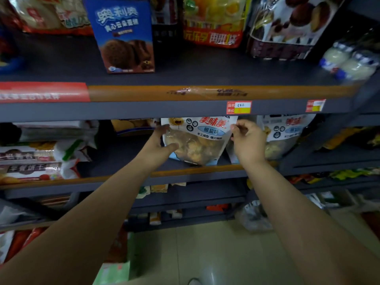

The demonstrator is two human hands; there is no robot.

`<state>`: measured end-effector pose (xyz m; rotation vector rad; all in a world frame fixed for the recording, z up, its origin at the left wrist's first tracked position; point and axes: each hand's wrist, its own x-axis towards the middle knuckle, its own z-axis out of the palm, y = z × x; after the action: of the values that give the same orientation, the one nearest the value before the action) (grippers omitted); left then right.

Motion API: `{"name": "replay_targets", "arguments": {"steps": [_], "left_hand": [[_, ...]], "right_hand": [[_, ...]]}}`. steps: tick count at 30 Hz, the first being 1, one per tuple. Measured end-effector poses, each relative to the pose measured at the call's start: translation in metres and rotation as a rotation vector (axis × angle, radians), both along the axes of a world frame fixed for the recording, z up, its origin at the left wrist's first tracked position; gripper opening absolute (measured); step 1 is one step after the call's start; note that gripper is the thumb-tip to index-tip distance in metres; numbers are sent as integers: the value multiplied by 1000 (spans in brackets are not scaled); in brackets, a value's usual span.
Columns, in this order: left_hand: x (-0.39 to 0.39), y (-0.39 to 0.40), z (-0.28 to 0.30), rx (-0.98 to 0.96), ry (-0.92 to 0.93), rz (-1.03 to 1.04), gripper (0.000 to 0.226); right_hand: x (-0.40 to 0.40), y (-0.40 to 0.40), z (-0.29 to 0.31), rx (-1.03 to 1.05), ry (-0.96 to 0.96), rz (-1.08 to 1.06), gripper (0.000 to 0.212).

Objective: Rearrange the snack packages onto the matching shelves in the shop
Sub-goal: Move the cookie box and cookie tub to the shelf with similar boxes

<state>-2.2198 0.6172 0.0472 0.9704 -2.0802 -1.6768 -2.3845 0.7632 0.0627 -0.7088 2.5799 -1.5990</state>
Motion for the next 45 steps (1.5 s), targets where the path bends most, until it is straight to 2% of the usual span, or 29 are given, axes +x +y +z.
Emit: {"name": "replay_targets", "arguments": {"steps": [3, 6, 8, 10, 13, 17, 19, 23, 25, 29, 31, 35, 38, 42, 45], "left_hand": [[-11, 7, -1, -66, -7, 45, 63], [-15, 0, 1, -117, -89, 205, 80], [-19, -4, 0, -35, -13, 137, 75], [-25, 3, 0, 39, 55, 39, 56], [-27, 18, -2, 36, 87, 63, 41], [-22, 39, -9, -9, 124, 85, 37], [-22, 45, -11, -5, 133, 96, 44], [-22, 43, -14, 31, 80, 70, 47], [-22, 40, -11, 86, 77, 58, 50], [-19, 39, -5, 138, 95, 31, 54], [-13, 40, -3, 146, 85, 24, 57], [8, 42, 1, 39, -4, 35, 50], [35, 39, 2, -107, -121, 98, 39], [80, 34, 6, -246, -197, 180, 16], [115, 31, 15, -345, -217, 249, 12]], "right_hand": [[-13, 2, 5, 13, 46, -16, 17], [-30, 9, 8, 81, 45, -20, 19], [-36, 12, 8, 117, 47, -5, 18], [-37, 15, 7, 126, 69, 11, 17], [-34, 19, 7, 138, 134, 6, 17], [-33, 21, 8, 139, 229, -22, 18], [-33, 22, 6, 170, 270, -27, 18], [-35, 27, 2, 258, 331, 6, 18], [-31, 32, 1, 248, 315, 38, 15], [-22, 36, -8, 190, 154, 71, 10], [-20, 34, -14, 141, 59, 91, 32], [-6, 33, -14, 74, 38, 60, 52], [15, 34, -14, 2, 72, 54, 46], [46, 31, -12, 23, -2, 315, 37], [65, 20, -3, 65, 13, 522, 28]]}}
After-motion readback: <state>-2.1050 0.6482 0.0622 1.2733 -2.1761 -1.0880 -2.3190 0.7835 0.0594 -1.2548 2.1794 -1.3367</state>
